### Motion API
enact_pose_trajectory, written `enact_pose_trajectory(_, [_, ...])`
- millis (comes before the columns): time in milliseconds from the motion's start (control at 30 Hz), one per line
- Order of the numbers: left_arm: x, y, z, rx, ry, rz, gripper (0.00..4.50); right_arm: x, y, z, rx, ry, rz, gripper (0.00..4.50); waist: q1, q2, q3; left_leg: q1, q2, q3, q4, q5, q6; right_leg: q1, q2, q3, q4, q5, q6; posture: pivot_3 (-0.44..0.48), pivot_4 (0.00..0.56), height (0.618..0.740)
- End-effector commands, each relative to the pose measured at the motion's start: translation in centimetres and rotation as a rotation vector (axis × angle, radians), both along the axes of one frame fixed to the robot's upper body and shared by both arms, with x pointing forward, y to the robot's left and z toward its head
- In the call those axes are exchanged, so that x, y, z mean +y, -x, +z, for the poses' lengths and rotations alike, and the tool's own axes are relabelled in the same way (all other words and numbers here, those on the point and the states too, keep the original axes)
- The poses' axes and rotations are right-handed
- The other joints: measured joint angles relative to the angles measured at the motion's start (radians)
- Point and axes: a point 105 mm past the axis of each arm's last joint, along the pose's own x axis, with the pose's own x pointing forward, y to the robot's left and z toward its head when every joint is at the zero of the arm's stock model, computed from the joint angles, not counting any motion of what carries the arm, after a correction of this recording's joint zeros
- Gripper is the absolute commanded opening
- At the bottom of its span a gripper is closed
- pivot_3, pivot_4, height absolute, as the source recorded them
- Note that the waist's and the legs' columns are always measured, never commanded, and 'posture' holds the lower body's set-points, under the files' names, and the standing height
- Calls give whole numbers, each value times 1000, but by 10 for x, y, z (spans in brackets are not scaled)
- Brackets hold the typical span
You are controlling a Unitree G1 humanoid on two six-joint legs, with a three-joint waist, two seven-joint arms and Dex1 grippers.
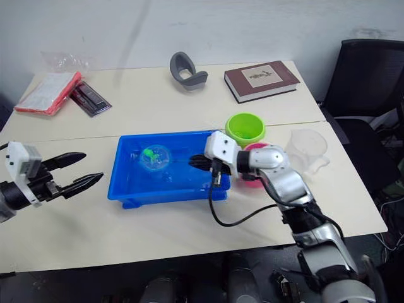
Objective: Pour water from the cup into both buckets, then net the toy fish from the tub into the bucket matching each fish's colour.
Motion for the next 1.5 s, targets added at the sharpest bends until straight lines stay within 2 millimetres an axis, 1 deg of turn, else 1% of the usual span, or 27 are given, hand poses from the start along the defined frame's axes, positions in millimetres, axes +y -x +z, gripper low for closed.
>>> enact_pose_trajectory(33, [-16, -2, 14, -76, 31, -77, 4438, -18, 8, 18, -48, -20, -14, 0, 4, 0, 0, 0, 0, 0, 0, 0, 0, 0, 0, 0, 0, 0, 0, 0, 150, 740])
enact_pose_trajectory(133, [-27, -6, 15, -96, 48, -117, 4438, -31, 8, 17, -50, -19, -51, 0, 10, 0, 0, 1, 0, 0, 0, 0, 0, 0, 0, 0, 0, 0, 0, 0, 150, 740])
enact_pose_trajectory(200, [-32, -9, 13, -97, 38, -132, 4438, -36, 10, 20, -63, -32, -40, 0, 12, 0, 0, 1, 0, 1, 0, 0, 0, 1, 1, 1, 0, 0, 0, 0, 150, 740])
enact_pose_trajectory(233, [-33, -11, 13, -100, 31, -138, 4438, -40, 8, 23, -52, -51, -68, 0, 13, 0, 0, 1, 0, 1, 0, 0, 0, 1, 1, 0, 0, 0, 0, 0, 150, 740])
enact_pose_trajectory(333, [-42, -21, 17, -116, 54, -175, 4438, -52, 6, 37, -62, -78, -125, 0, 21, 0, 0, 1, 0, 1, 0, 0, 0, 1, 1, 0, 0, 0, 0, 0, 150, 740])
enact_pose_trajectory(467, [-52, -32, 19, -122, 63, -226, 4438, -73, 14, 54, -80, -92, -152, 0, 26, 0, 0, 0, -1, 1, 1, 1, 1, 1, 1, 0, 0, 0, 0, 0, 150, 740])
enact_pose_trajectory(600, [-57, -45, 28, -154, 83, -242, 4438, -108, 3, 70, -139, -98, -295, 0, 27, 0, 0, 0, -3, 2, 1, 1, 2, 2, 2, -1, 0, 0, 1, 0, 150, 740])
enact_pose_trajectory(700, [-62, -48, 29, -159, 86, -262, 4438, -125, -2, 75, -156, -105, -362, 0, 26, 0, 0, 0, -3, 3, 1, 1, 2, 2, 2, -1, 0, 0, 1, 0, 150, 740])
enact_pose_trajectory(733, [-64, -49, 30, -159, 86, -270, 4438, -135, -6, 75, -166, -98, -395, 0, 23, 0, 0, 0, -3, 3, 1, 1, 2, 2, 2, -1, 0, 0, 1, 0, 150, 740])
enact_pose_trajectory(833, [-70, -52, 30, -161, 93, -292, 4438, -177, -23, 68, -242, -21, -543, 0, 23, 0, 0, 0, -3, 4, 1, 1, 2, 2, 2, -1, 0, 0, 1, 0, 150, 740])
enact_pose_trajectory(900, [-72, -53, 30, -162, 95, -297, 4438, -190, -29, 61, -267, 18, -585, 0, 22, 0, 0, 0, -3, 6, 1, 1, 3, 2, 2, -1, 0, 0, 1, 0, 150, 740])
enact_pose_trajectory(1000, [-74, -52, 30, -173, 109, -289, 4438, -199, -38, 48, -392, 153, -626, 0, 20, 0, 0, 1, -3, 6, 0, 2, 2, 2, 2, 0, 0, 0, 1, 0, 150, 740])
enact_pose_trajectory(1067, [-78, -49, 29, -175, 108, -301, 4438, -201, -40, 47, -510, 240, -626, 0, 19, 0, 0, 1, -2, 6, 0, 2, 1, 2, 2, 0, 0, 0, 1, 0, 150, 740])
enact_pose_trajectory(1133, [-81, -47, 29, -179, 109, -306, 4438, -203, -41, 44, -575, 299, -606, 0, 19, 0, 0, 1, -1, 6, 0, 2, 1, 2, 1, 0, 0, 0, 1, 0, 150, 740])
enact_pose_trajectory(1233, [-82, -46, 29, -183, 113, -306, 4438, -206, -42, 48, -715, 357, -605, 0, 19, 0, 0, 1, -1, 6, 0, 3, 0, 2, 1, 0, 0, 0, 1, 0, 150, 740])
enact_pose_trajectory(1333, [-83, -43, 27, -176, 114, -310, 4438, -203, -43, 56, -889, 448, -571, 0, 19, 0, 0, 2, -1, 6, 0, 3, 0, 2, 0, 1, 0, 0, 1, 0, 150, 740])
enact_pose_trajectory(1400, [-84, -43, 27, -174, 118, -313, 4438, -202, -44, 56, -982, 545, -533, 0, 19, 0, 0, 2, -1, 6, 0, 3, 0, 2, 0, 2, 0, 0, 1, 0, 150, 740])
enact_pose_trajectory(1500, [-86, -41, 26, -167, 127, -321, 4438, -203, -46, 50, -1054, 653, -487, 0, 19, 0, 0, 2, 0, 5, 0, 3, -1, 2, 0, 2, 0, 0, 1, 0, 150, 740])
